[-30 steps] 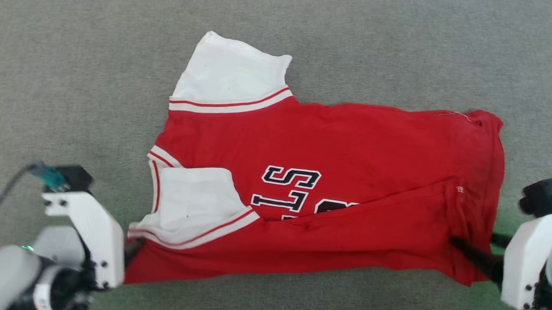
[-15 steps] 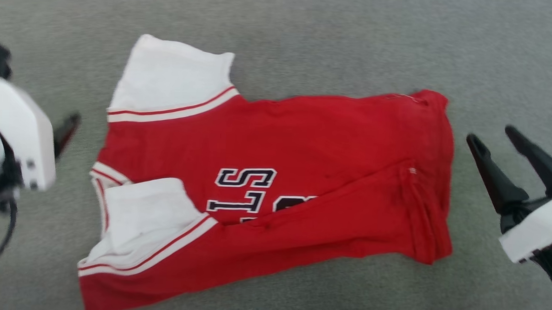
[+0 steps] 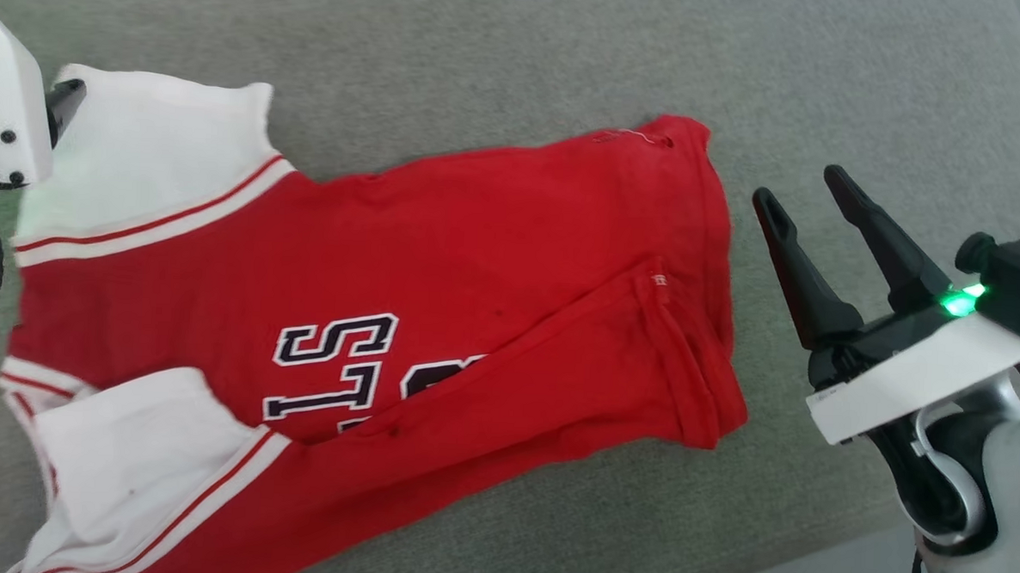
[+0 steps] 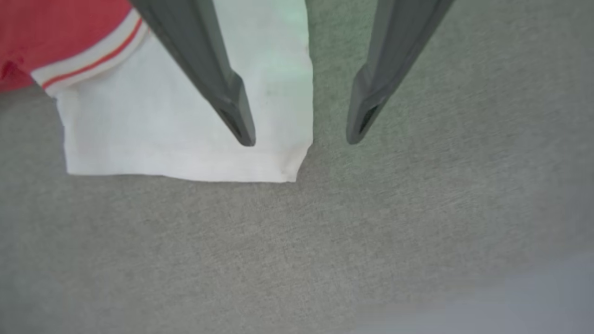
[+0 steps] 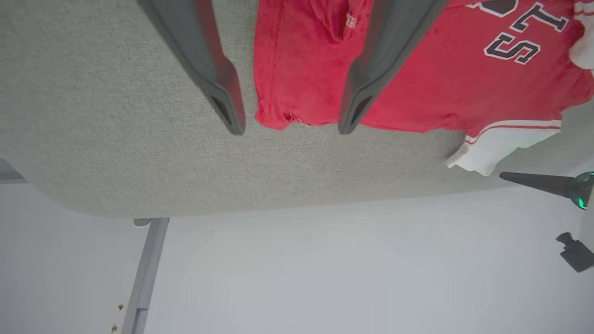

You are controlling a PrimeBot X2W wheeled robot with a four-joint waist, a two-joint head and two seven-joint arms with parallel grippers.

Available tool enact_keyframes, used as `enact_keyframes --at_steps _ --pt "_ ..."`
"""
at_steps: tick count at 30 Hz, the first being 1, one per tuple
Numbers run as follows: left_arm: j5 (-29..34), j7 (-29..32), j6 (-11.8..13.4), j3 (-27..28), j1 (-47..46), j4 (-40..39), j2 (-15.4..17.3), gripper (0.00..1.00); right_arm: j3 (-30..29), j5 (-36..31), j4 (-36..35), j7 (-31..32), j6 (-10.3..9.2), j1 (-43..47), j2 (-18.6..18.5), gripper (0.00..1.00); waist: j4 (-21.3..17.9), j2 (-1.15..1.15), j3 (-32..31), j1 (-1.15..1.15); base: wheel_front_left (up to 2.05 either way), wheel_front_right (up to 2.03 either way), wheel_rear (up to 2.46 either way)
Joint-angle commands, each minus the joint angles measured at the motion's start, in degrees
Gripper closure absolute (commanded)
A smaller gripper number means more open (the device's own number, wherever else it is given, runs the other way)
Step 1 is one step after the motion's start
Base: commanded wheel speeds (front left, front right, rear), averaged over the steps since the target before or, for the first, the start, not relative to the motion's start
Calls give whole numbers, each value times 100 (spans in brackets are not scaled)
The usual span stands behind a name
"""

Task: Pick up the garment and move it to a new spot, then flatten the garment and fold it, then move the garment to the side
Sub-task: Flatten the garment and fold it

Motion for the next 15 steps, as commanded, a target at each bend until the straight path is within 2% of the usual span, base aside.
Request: enact_keyframes --at_steps 1,7,10,11,12,15 --pt "-1 45 -56 -36 -154 316 -111 0 69 13 105 -87 -1 -154 -42 0 -154 0 154 0 0 0 0" --pt "1 552 53 -295 -276 1336 -484 0 273 98 424 -15 0 -457 -192 0 -186 0 240 0 0 0 0" --pt "-5 678 81 -366 -304 1550 -605 0 350 104 548 124 0 -591 -245 0 -161 0 254 0 0 0 0" --pt "-42 766 63 -407 -296 1642 -676 32 373 113 634 208 -1 -671 -277 0 -144 0 264 0 0 0 0" --pt "-61 829 -7 -453 -303 1687 -738 100 399 144 716 306 -1 -756 -304 0 -122 0 273 0 0 0 0" --pt "-55 843 -99 -506 -442 1763 -929 100 510 230 995 578 -1 -1128 -389 0 -11 0 312 0 0 0 0"
